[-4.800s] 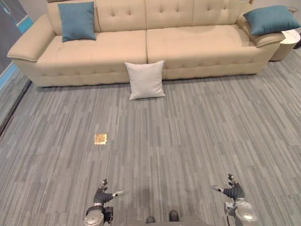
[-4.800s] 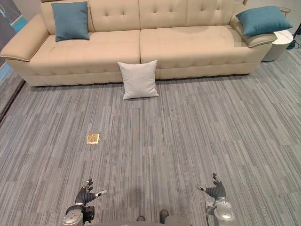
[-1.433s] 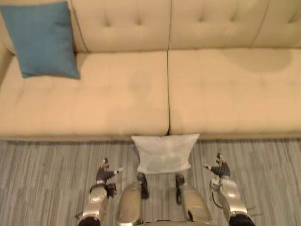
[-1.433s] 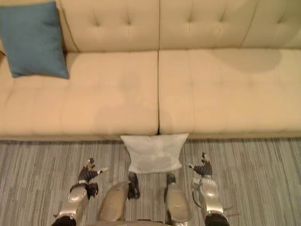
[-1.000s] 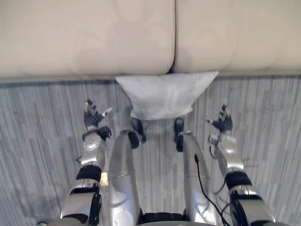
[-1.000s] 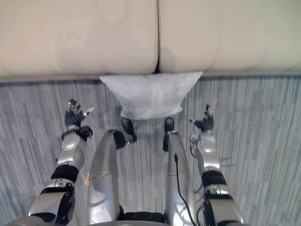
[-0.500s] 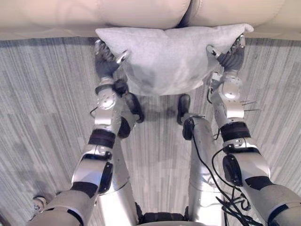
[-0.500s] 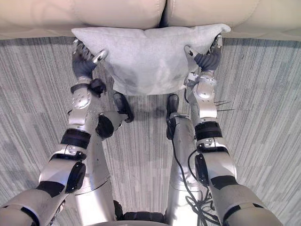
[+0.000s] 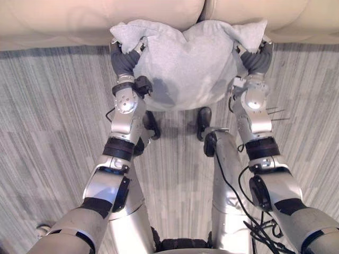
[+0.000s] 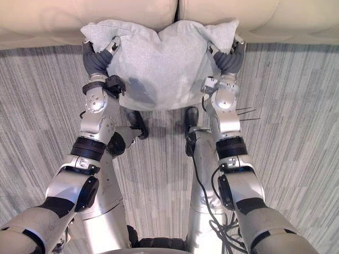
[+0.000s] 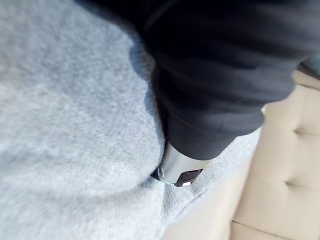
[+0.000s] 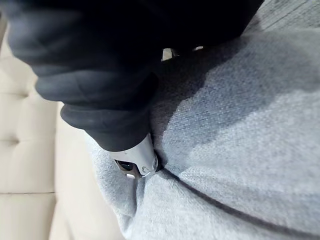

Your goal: Pick up cushions and gather them together orderly.

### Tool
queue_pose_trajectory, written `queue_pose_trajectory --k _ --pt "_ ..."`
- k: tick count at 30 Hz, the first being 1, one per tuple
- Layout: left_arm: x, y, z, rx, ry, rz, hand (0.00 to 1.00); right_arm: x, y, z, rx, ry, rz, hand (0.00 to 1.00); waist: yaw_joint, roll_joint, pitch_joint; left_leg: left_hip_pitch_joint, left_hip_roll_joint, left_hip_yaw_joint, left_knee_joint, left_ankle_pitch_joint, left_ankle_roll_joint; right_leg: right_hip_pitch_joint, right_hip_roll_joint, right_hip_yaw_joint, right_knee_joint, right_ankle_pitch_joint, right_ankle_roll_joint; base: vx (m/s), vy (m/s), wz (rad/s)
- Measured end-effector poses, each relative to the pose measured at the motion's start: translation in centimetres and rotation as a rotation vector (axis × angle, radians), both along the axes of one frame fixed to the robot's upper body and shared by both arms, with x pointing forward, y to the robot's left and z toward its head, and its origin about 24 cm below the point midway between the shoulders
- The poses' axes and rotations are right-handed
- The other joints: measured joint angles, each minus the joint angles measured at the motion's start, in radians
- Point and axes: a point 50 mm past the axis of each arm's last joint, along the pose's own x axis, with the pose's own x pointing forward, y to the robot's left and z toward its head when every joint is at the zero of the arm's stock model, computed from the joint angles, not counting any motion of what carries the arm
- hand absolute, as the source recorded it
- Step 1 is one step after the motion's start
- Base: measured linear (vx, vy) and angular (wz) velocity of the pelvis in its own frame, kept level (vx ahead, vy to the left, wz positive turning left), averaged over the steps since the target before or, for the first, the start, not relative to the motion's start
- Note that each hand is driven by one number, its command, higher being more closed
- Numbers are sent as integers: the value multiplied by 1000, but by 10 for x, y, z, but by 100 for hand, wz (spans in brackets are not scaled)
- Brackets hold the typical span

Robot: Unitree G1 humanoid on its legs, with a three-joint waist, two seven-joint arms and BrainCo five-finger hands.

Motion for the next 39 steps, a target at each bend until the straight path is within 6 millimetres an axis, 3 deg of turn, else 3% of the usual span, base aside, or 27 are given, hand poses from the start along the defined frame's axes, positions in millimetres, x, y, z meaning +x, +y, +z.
queue_pose_trajectory --k 2,5,7,10,15,20,24,26,28,29,30,31,33,35,36,37,38,39 --pt "-11 -2 -10 6 -7 -16 100 -15 2 -10 -10 -18 8 100 3 0 0 116 -2 23 -79 12 -20 113 0 -5 -84 10 2 -13 -57 1" --pt "-32 -8 -37 33 16 -40 100 -40 0 -41 18 20 4 100 3 -1 -40 311 -17 46 -194 27 -33 313 -10 -27 -210 30 -7 83 -46 10" --pt "-50 -11 -65 35 68 -45 100 -62 -4 -69 14 68 -8 100 -1 -2 -134 430 -36 53 -275 37 -44 441 -14 -37 -298 31 -6 204 -2 15" --pt "-70 -5 -90 4 126 -21 100 -83 1 -78 -5 70 41 100 -8 -2 -174 628 -61 83 -369 37 -44 631 -24 -38 -398 33 -1 228 33 1" --pt "-100 9 -137 -4 280 34 100 -96 13 -98 -58 126 133 100 -9 -4 -284 835 -120 125 -576 71 -63 826 -26 -13 -616 85 24 201 25 -12" --pt "-117 14 -160 19 368 38 100 -94 16 -106 -103 159 168 100 -14 -4 -314 982 -163 135 -727 105 -65 982 -25 21 -823 175 36 160 42 -24" --pt "-124 15 -165 22 385 34 100 -94 16 -107 -127 160 188 100 -15 -7 -333 1017 -176 148 -743 102 -67 999 -27 51 -830 189 41 103 46 -25" --pt "-127 16 -167 23 396 36 100 -93 17 -113 -135 183 194 100 -13 -7 -332 1055 -173 149 -735 61 -71 985 -24 55 -748 180 55 64 87 -31" --pt "-133 17 -174 35 437 36 100 -90 16 -127 -143 243 193 100 -16 -14 -329 1133 -176 164 -722 4 -66 910 -42 47 -465 150 100 51 38 -24" --pt "-134 17 -176 41 447 36 100 -90 16 -130 -146 256 193 100 -16 -15 -329 1154 -181 168 -721 -8 -58 892 -54 40 -396 156 108 114 32 -9" --pt "-137 19 -179 56 463 36 100 -90 17 -135 -154 280 201 100 -20 -14 -330 1195 -189 169 -723 -33 -38 855 -83 3 -297 150 101 168 27 1" --pt "-139 22 -181 78 470 38 100 -90 19 -139 -164 295 214 100 -30 -15 -332 1226 -189 168 -724 -50 -37 833 -103 -49 -295 94 61 123 2 4" --pt "-138 25 -180 101 463 41 100 -90 21 -139 -171 296 233 100 -32 -18 -336 1236 -189 163 -734 -61 -43 794 -109 -97 -403 86 47 228 -61 15" --pt "-138 26 -180 110 466 39 100 -90 19 -141 -190 303 235 100 -44 -17 -336 1244 -188 143 -753 -69 -64 774 -84 -110 -626 150 27 348 -130 28" --pt "-139 26 -181 117 468 34 100 -90 16 -142 -205 311 235 100 -47 -22 -339 1262 -192 139 -764 -72 -100 777 -63 -95 -768 235 31 342 -136 34" --pt "-139 25 -181 122 472 27 100 -92 14 -144 -211 319 238 100 -52 -29 -342 1281 -200 123 -756 -88 -134 796 -56 -78 -832 290 9 582 -224 51" --pt "-139 18 -188 108 502 9 100 -96 5 -150 -238 349 223 100 -63 14 -351 1304 -168 83 -738 -112 -174 803 -30 -69 -777 372 -29 529 -174 40" --pt "-141 14 -191 99 516 -3 100 -98 3 -153 -242 364 219 100 -67 39 -363 1301 -142 62 -720 -95 -201 803 -13 -89 -747 348 -46 632 -209 28"
